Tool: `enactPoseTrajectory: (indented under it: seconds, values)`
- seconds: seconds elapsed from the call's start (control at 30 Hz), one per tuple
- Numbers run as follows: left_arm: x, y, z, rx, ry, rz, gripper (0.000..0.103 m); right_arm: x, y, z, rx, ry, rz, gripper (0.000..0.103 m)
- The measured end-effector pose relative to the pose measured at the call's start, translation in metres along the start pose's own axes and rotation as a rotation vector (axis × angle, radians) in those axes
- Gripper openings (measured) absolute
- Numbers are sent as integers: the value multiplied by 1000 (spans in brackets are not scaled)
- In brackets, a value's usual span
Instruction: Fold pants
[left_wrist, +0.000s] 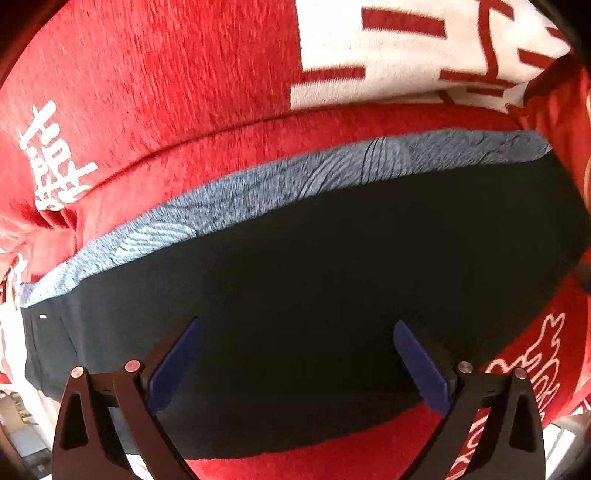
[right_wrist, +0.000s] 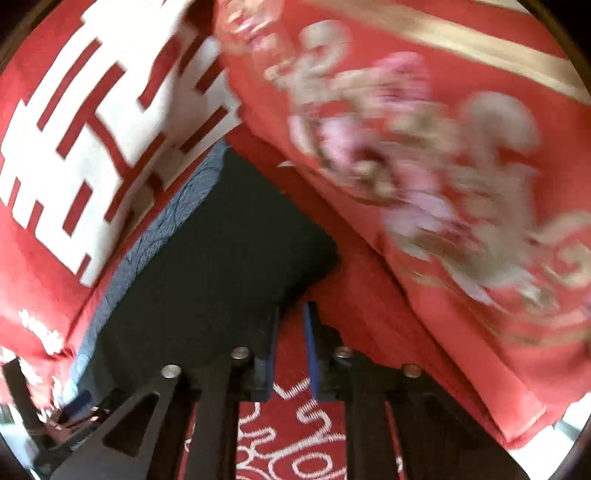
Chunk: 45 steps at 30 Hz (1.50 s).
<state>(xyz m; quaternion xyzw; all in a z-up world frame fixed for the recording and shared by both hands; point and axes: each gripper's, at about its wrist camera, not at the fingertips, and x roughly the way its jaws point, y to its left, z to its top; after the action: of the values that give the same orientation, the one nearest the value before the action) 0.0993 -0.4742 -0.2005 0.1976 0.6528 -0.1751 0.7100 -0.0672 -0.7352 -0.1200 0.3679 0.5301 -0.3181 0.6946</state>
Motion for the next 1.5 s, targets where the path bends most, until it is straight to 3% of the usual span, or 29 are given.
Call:
enactPoseTrajectory:
  seconds: [0.1,0.13,0.17,0.23,0.43,0.57,0.73,1.0,1.17,1.5]
  values:
    - [4,4,-2,-34,6,-25,103,-19,12,-2,-83,-65,7,21]
    - [5,3,-3,-34,4,-26,103,-22,21,-1,-135,-82,8,32]
    - [5,3,-3,-31,2,-24,103,-22,31,1,-185,-92,5,50]
    - [4,1,-3,-23,-5,-18,103,-19,48,5,-240,-99,15,60]
    - [5,3,-4,-32,-4,-26,103,15,80,12,-299,-27,78,60]
    - [9,9,-7,-45,-4,-40,103,33,63,8,-302,18,25,56]
    - [10,11,-10,-51,-2,-48,103,17,47,10,-254,8,37,57]
    - [10,8,-9,-48,-4,-28,103,9,13,-24,-25,140,215,59]
    - [10,8,-10,-38,-8,-26,103,17,-2,-41,60,164,310,59]
    - [12,7,-7,-55,-10,-52,103,25,-28,-36,217,59,471,59]
